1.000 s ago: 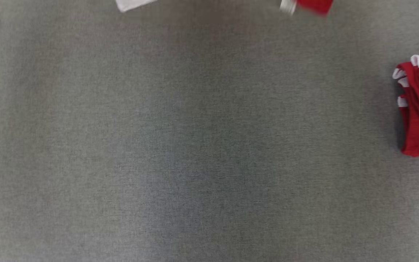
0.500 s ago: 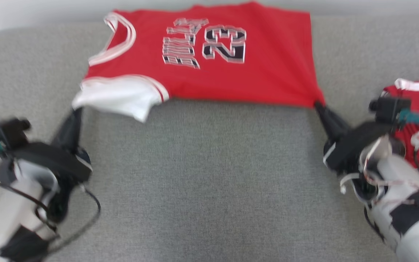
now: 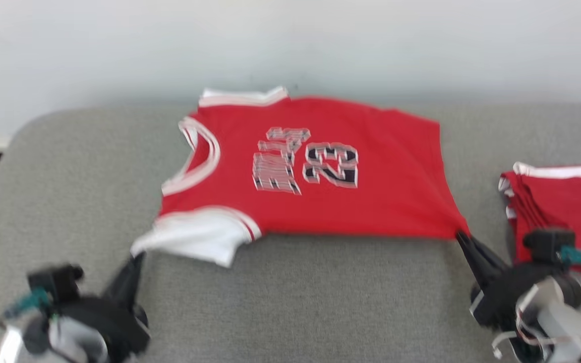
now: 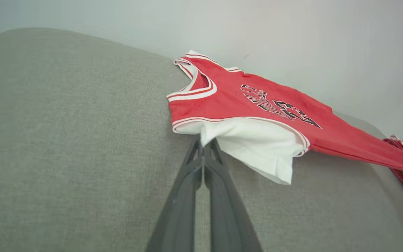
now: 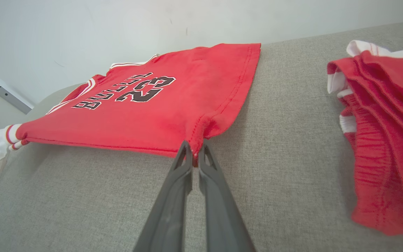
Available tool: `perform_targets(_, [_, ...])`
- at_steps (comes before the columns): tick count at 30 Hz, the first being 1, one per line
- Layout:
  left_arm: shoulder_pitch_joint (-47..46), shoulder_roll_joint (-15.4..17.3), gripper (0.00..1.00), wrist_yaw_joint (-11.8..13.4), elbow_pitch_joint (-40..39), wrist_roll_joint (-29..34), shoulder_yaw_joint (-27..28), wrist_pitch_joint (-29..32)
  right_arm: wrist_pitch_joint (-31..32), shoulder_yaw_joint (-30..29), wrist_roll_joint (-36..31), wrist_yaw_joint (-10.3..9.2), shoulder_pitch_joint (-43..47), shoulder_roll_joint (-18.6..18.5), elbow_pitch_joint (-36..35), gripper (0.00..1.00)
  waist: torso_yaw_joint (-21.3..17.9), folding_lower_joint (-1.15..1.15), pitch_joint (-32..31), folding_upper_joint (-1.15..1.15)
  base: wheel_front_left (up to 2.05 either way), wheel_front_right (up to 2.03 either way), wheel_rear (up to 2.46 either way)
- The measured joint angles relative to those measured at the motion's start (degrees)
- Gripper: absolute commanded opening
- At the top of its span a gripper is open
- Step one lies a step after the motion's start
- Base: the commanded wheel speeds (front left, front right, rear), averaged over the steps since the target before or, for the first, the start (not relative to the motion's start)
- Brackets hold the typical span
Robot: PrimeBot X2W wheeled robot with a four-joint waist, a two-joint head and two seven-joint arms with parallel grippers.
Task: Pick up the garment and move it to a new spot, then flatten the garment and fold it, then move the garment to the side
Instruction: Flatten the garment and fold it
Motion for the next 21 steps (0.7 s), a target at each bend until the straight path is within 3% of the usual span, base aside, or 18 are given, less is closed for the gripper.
perform_targets(10, [14.00, 0.33, 0.00, 3.11, -7.27, -0.22, -2.71, -0.15, -2.04, -1.27, 1.94, -1.36, 13.86, -1.42, -0.80, 0.00, 1.55, 0.00, -8.32, -0.01, 0.00, 0.00, 0.00])
perform_targets(16, [21.24, 4.20, 0.00, 6.01, -10.65, -0.62, -2.72, -0.14, -1.97, 0.26, 2.27, -2.47, 18.32, -0.53, -3.72, 0.00, 2.83, 0.00, -12.15, -0.01, 0.00, 0.00, 0.00])
perform_targets(21, [24.48, 4.35, 0.00, 6.48, -13.93, -1.36, -3.33, 0.54, -1.96, 0.26, 2.27, -3.71, 20.51, -0.60, -5.02, 0.00, 3.11, 0.01, -12.66, -0.01, 0.00, 0.00, 0.00])
